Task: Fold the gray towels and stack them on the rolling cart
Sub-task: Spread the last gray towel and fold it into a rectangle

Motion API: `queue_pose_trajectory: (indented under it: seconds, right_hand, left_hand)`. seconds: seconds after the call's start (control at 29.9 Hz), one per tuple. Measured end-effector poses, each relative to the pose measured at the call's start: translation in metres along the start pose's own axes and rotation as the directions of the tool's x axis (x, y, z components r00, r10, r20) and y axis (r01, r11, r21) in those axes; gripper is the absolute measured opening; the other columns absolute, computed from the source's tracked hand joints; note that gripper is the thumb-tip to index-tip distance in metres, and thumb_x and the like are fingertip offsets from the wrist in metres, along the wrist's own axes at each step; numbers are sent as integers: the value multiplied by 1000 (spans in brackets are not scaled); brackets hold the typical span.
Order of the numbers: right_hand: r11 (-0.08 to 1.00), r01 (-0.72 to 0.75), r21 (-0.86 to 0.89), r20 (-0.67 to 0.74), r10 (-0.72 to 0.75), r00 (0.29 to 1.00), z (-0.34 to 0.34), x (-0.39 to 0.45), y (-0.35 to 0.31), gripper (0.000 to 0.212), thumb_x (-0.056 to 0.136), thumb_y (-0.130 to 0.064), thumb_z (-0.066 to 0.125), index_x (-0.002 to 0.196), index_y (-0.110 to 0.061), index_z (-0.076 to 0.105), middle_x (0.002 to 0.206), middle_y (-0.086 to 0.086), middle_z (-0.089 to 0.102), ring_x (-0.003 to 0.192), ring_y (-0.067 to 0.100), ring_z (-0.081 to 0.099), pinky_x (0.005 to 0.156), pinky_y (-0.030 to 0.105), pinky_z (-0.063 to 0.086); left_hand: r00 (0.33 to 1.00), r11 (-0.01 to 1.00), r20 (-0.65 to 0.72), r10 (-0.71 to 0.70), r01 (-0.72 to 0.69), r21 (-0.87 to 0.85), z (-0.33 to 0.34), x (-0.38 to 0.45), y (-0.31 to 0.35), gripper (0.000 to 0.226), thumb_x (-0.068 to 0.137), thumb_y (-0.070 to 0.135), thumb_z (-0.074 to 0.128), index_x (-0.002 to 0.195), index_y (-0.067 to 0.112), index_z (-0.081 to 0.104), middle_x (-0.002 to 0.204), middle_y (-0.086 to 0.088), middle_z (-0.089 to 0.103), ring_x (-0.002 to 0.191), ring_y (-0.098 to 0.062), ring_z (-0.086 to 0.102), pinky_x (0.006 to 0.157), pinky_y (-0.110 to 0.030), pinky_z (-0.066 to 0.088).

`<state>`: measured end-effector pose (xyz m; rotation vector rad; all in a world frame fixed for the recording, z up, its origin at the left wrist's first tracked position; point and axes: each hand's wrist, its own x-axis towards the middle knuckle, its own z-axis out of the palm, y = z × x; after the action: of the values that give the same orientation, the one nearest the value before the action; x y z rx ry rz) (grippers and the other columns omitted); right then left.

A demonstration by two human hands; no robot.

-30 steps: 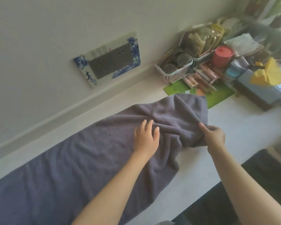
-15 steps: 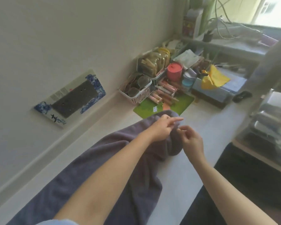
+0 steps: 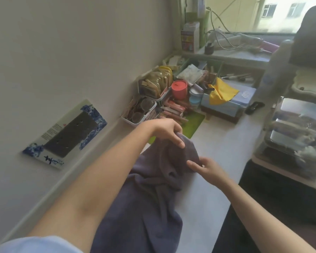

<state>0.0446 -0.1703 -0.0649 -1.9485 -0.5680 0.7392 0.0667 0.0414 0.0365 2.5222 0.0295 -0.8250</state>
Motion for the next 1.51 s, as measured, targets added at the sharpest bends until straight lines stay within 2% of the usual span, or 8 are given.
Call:
queue_pose_trajectory:
  seconds: [0.2, 0.37, 0.54, 0.77, 1.0, 1.1, 1.27, 1.51]
  right_hand:
    - [993, -39, 112, 120, 26, 992, -49, 2, -20, 36, 92, -39, 52, 87, -5, 65, 81, 16, 64, 71, 21, 58, 66, 37, 48]
    - [985, 90, -149, -225, -122, 967, -96, 26, -62, 29, 94, -32, 53, 71, -14, 58, 64, -2, 55, 62, 14, 49, 55, 23, 37]
    - [959, 110, -262, -464, -225, 857, -141, 44, -89, 29, 89, -34, 60, 73, -10, 64, 67, 8, 59, 67, 22, 52, 60, 31, 35]
    - [957, 191, -217, -645, -287, 708, -159, 43, -127, 24, 88, -37, 62, 78, -15, 66, 76, 4, 64, 78, 22, 58, 67, 28, 36]
    - [961, 243, -135, -410, -277, 869, -111, 6, -146, 28, 91, -34, 58, 77, -11, 66, 57, -5, 51, 46, 0, 45, 44, 11, 32]
    - [944, 272, -185, -326, -320, 890, -69, -7, -146, 24, 90, -34, 59, 71, -21, 63, 59, -9, 57, 50, -3, 50, 49, 11, 36]
    - [917, 379, -122, -148, -394, 907, 35, -32, -156, 29, 89, -32, 60, 63, -17, 58, 54, -8, 49, 51, 2, 43, 52, 18, 33]
    - [877, 472, 90, 84, -479, 874, 180, -121, -196, 28, 92, -33, 55, 72, -16, 65, 61, -8, 60, 57, 3, 52, 55, 13, 38]
  left_hand:
    - [988, 855, -152, 11, -88, -512, -20, -34, -17, 33, 81, 36, 72, 69, 19, 47, 67, 5, 45, 65, -5, 46, 62, -19, 35]
    - [955, 894, -279, -102, -35, -446, -47, -36, -14, 21, 83, 37, 70, 70, 23, 59, 54, 20, 55, 52, 6, 51, 51, -13, 38]
    - [933, 809, -345, -101, -125, -575, -67, -29, -6, 23, 82, 45, 68, 85, 23, 73, 83, 8, 71, 78, -3, 65, 73, -20, 48]
    - [742, 677, -652, -158, -399, -618, -77, -6, 26, 12, 90, 29, 63, 86, 19, 57, 75, 6, 58, 69, -7, 51, 67, -24, 40]
    - [718, 719, -671, -184, -368, -590, -49, -49, -7, 14, 90, 29, 63, 86, 17, 67, 79, 5, 64, 74, -4, 55, 71, -18, 44]
    - [758, 707, -615, -217, -312, -634, -21, -84, -29, 32, 92, 33, 58, 96, 3, 69, 89, -7, 68, 84, -13, 60, 81, -28, 47]
    - [655, 653, -644, -394, -294, -698, 41, -171, -78, 28, 92, 40, 54, 93, 18, 71, 89, 1, 73, 88, -13, 65, 91, -30, 46]
    - [538, 307, -571, -620, -503, -808, 128, -319, -116, 22, 99, 28, 42, 96, 14, 59, 98, -3, 66, 95, -16, 61, 101, -43, 42]
